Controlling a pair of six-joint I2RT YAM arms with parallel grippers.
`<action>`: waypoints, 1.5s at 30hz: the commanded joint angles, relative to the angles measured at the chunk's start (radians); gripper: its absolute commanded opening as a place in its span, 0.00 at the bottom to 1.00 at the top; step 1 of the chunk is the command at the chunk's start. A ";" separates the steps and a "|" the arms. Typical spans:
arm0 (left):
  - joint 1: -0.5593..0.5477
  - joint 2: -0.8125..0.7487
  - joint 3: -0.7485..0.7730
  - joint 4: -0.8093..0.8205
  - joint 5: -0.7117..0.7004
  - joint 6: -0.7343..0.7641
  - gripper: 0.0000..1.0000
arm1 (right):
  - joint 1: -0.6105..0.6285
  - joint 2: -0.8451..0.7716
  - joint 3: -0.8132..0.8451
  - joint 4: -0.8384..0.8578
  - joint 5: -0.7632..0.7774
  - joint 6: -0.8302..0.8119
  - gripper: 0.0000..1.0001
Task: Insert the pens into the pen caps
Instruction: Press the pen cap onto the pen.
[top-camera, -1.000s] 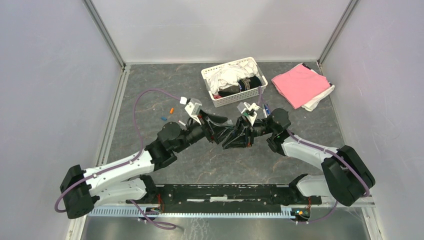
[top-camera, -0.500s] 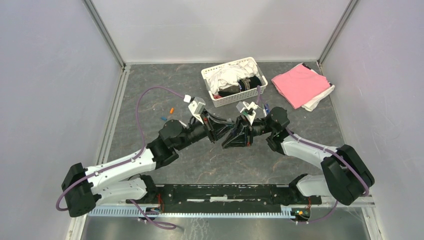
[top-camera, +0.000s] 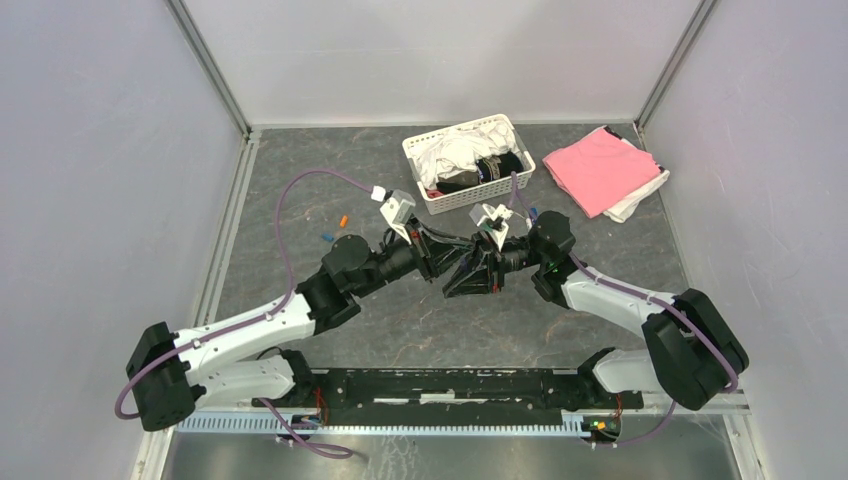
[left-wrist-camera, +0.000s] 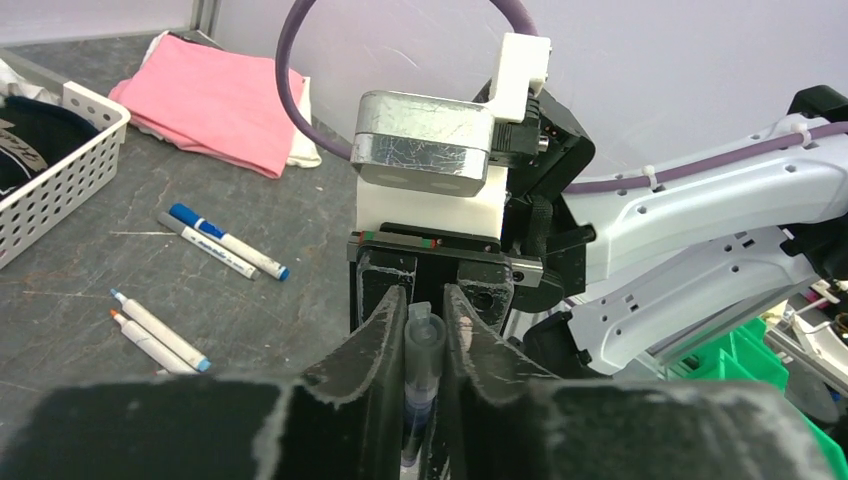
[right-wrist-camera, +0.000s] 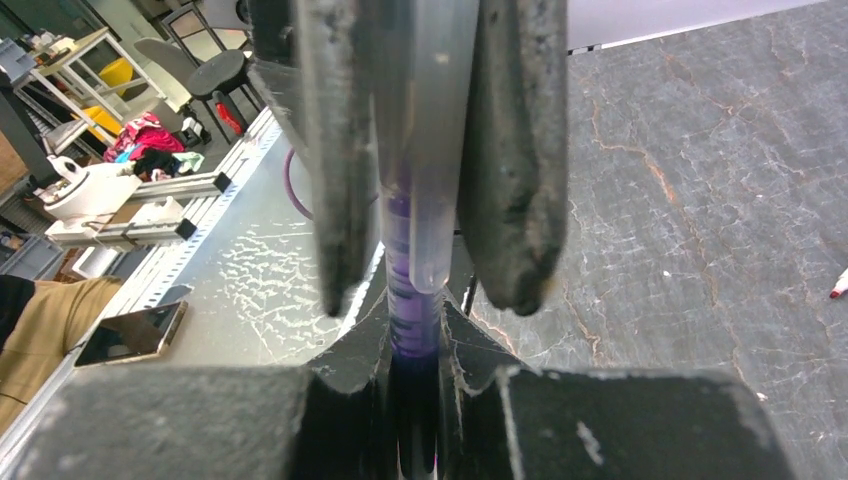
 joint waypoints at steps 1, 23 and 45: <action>0.001 -0.013 0.038 0.003 -0.001 0.014 0.13 | 0.000 0.001 0.039 0.003 0.005 -0.017 0.00; -0.367 0.206 -0.372 0.458 -0.307 -0.224 0.02 | -0.097 0.019 0.056 0.226 0.141 0.145 0.00; -0.325 0.455 -0.246 0.511 -0.197 -0.294 0.03 | -0.078 -0.048 0.061 -0.124 0.170 -0.157 0.00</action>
